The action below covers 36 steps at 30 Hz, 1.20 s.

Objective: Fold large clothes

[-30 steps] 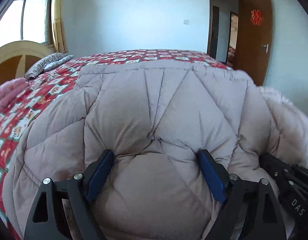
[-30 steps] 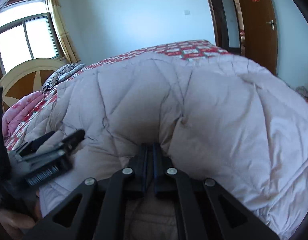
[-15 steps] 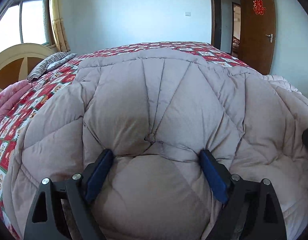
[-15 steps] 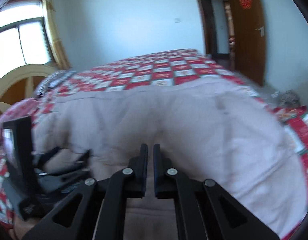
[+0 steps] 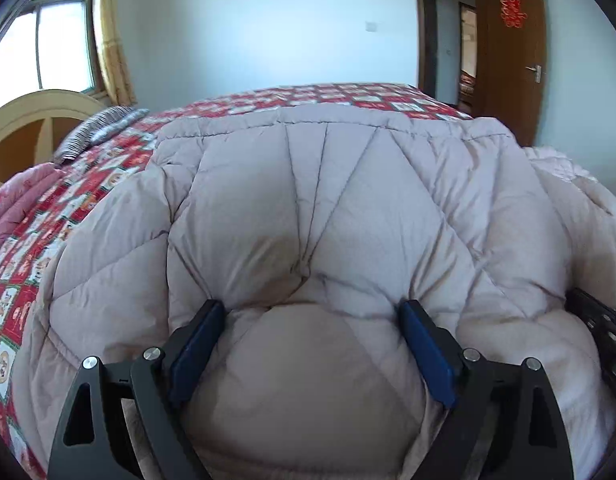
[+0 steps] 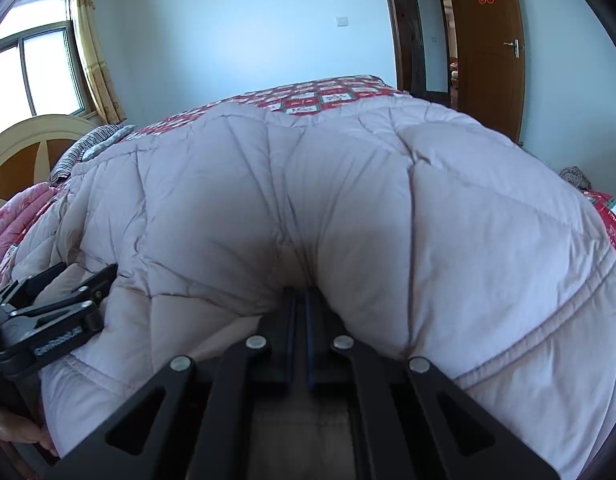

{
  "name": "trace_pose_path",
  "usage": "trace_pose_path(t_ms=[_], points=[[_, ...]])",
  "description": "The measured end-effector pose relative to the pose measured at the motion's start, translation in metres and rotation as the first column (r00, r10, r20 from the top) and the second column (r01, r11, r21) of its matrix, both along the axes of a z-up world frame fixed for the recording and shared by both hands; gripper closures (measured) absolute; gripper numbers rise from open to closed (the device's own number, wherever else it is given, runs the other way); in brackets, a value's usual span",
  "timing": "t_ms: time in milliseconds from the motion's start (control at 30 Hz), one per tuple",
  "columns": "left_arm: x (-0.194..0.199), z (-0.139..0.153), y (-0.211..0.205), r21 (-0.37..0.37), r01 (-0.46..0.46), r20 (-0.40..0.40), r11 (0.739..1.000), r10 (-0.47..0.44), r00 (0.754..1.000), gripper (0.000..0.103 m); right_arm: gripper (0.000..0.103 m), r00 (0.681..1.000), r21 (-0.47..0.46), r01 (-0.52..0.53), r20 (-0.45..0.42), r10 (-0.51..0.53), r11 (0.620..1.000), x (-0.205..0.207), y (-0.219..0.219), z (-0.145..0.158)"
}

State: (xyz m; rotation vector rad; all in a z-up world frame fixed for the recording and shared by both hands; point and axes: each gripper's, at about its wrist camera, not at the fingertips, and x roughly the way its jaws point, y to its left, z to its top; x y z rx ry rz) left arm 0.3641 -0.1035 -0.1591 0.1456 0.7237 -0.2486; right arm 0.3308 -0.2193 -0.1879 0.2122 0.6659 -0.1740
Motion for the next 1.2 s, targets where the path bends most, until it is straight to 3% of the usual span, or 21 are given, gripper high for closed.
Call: trace_pose_path(t_ms=[100,200,267,333,467,600,800,967,1033,1100,1200], points=[[-0.013,0.021,0.028,-0.071,0.055,-0.003,0.996,-0.056,0.998,0.013,0.1,1.0,0.004,0.0,0.009,0.0,1.0,-0.001,-0.001,-0.002],[-0.028,0.043,0.08,-0.148,-0.024,0.046,0.989,0.031,0.998,0.013,0.1,1.0,0.02,-0.001,0.013,0.001,1.0,0.0,-0.004,-0.003],[-0.034,0.046,0.122,-0.207,-0.122,0.034,0.971,0.132,0.991,0.013,0.1,1.0,0.031,-0.004,0.018,0.003,1.0,-0.001,-0.005,-0.004],[-0.043,0.039,0.163,-0.282,-0.226,-0.005,0.933,0.234,0.972,0.013,0.1,1.0,0.037,-0.005,0.021,0.005,0.999,-0.001,-0.005,-0.004],[-0.056,0.012,0.2,-0.408,-0.311,-0.11,0.858,0.292,0.95,0.013,0.1,1.0,0.033,-0.005,0.022,0.004,0.999,-0.002,-0.005,-0.005],[-0.047,-0.021,0.195,-0.498,-0.335,-0.239,0.8,0.245,0.94,0.013,0.1,1.0,0.029,-0.003,0.021,0.003,1.0,-0.004,-0.006,-0.006],[-0.022,-0.011,0.174,-0.51,-0.316,-0.218,0.8,0.235,0.947,0.01,0.1,1.0,0.014,0.0,0.016,0.0,1.0,-0.003,-0.005,-0.005],[-0.016,-0.019,0.181,-0.584,-0.337,-0.234,0.739,0.245,0.941,0.01,0.099,0.999,-0.083,0.021,-0.041,-0.024,0.996,0.004,0.01,0.0],[-0.016,-0.018,0.18,-0.588,-0.325,-0.216,0.741,0.243,0.946,0.01,0.097,0.997,-0.068,0.041,-0.056,-0.045,0.997,0.003,0.017,0.013],[-0.015,-0.018,0.178,-0.578,-0.312,-0.205,0.754,0.236,0.95,0.01,0.094,0.999,0.033,0.019,0.029,-0.02,0.999,-0.007,0.024,0.031],[-0.017,-0.019,0.175,-0.576,-0.322,-0.196,0.751,0.255,0.947,0.01,0.094,0.993,-0.011,-0.067,0.095,0.068,0.998,-0.005,0.062,0.052]])
